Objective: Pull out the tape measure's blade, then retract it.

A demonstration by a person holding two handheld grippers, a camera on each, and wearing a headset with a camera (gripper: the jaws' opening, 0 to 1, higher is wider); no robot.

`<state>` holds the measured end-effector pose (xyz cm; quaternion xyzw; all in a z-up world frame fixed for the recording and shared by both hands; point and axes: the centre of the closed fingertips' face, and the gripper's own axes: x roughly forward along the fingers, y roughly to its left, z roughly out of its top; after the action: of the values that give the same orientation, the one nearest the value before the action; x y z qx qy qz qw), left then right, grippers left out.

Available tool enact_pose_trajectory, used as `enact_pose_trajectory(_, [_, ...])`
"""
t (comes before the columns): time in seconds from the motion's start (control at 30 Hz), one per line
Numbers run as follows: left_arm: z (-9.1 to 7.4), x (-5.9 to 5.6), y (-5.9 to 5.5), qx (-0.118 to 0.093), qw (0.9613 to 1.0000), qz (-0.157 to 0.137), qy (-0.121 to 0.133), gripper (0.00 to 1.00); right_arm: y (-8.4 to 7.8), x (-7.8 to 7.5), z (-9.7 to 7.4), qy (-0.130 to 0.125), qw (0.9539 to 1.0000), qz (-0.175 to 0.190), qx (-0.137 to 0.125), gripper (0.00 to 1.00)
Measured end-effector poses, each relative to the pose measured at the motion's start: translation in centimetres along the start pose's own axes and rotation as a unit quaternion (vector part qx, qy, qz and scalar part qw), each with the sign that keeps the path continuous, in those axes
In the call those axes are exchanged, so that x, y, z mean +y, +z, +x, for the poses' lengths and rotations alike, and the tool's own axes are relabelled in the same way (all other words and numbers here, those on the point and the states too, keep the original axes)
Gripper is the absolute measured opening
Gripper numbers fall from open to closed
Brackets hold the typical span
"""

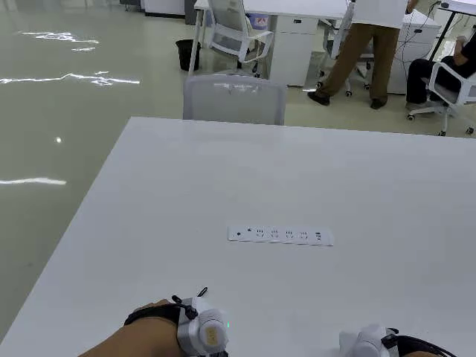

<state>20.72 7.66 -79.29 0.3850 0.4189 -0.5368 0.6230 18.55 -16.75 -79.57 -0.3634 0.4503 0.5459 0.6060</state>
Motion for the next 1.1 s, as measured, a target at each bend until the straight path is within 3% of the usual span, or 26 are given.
enact_pose_trajectory(0.13, [-1.1,0.5,0.0,-0.01,0.9998,-0.006,0.014,0.64,0.0,0.1,-0.2,-0.002,1.0,0.002,0.0,1.0])
enact_pose_trajectory(0.23, [-1.7,1.1,0.1,-0.029,0.9986,0.022,0.038,0.84,-0.2,-0.1,-0.1,-0.005,1.0,0.004,0.002,1.0])
enact_pose_trajectory(0.27, [-1.8,1.2,-0.2,-0.026,0.9986,0.018,0.042,0.91,-0.1,-0.1,-0.1,-0.006,1.0,0.005,0.002,1.0])
enact_pose_trajectory(0.4, [-2.3,1.1,-0.1,-0.048,0.9978,0.0,0.045,0.99,-0.1,-0.2,-0.1,-0.008,0.9999,0.008,0.001,1.0])
enact_pose_trajectory(0.57, [-2.9,1.0,0.0,-0.065,0.9959,-0.034,0.054,0.99,0.0,-0.8,-0.3,-0.022,0.9993,0.026,-0.012,1.0])
enact_pose_trajectory(0.63, [-3.2,1.2,0.0,-0.082,0.9935,-0.042,0.067,0.99,0.6,-1.2,-0.6,-0.034,0.9977,0.046,-0.037,1.0])
enact_pose_trajectory(0.7, [-3.6,1.6,-0.1,-0.106,0.9897,-0.041,0.088,0.99,0.6,-1.7,-0.9,-0.048,0.9943,0.076,-0.058,1.0])
enact_pose_trajectory(0.8, [-4.0,1.7,-1.2,-0.12,0.9842,-0.081,0.103,0.99,0.3,-2.2,-1.3,-0.069,0.991,0.089,-0.073,1.0])
enact_pose_trajectory(0.87, [-4.5,1.6,-1.5,-0.14,0.9782,-0.105,0.111,0.99,1.0,-2.0,-1.6,-0.076,0.9873,0.104,-0.093,1.0])
enact_pose_trajectory(1.0, [-6.0,1.9,-2.3,-0.179,0.9616,-0.151,0.143,0.99,0.3,-1.7,-1.6,-0.084,0.985,0.115,-0.099,1.0])
enact_pose_trajectory(1.07, [-6.2,1.7,-3.1,-0.181,0.9561,-0.175,0.151,0.99,0.2,-1.2,-1.6,-0.086,0.9829,0.124,-0.105,1.0])
enact_pose_trajectory(1.1, [-6.2,1.5,-3.3,-0.182,0.9565,-0.17,0.152,0.99,0.1,-1.2,-1.5,-0.087,0.982,0.128,-0.107,1.0])
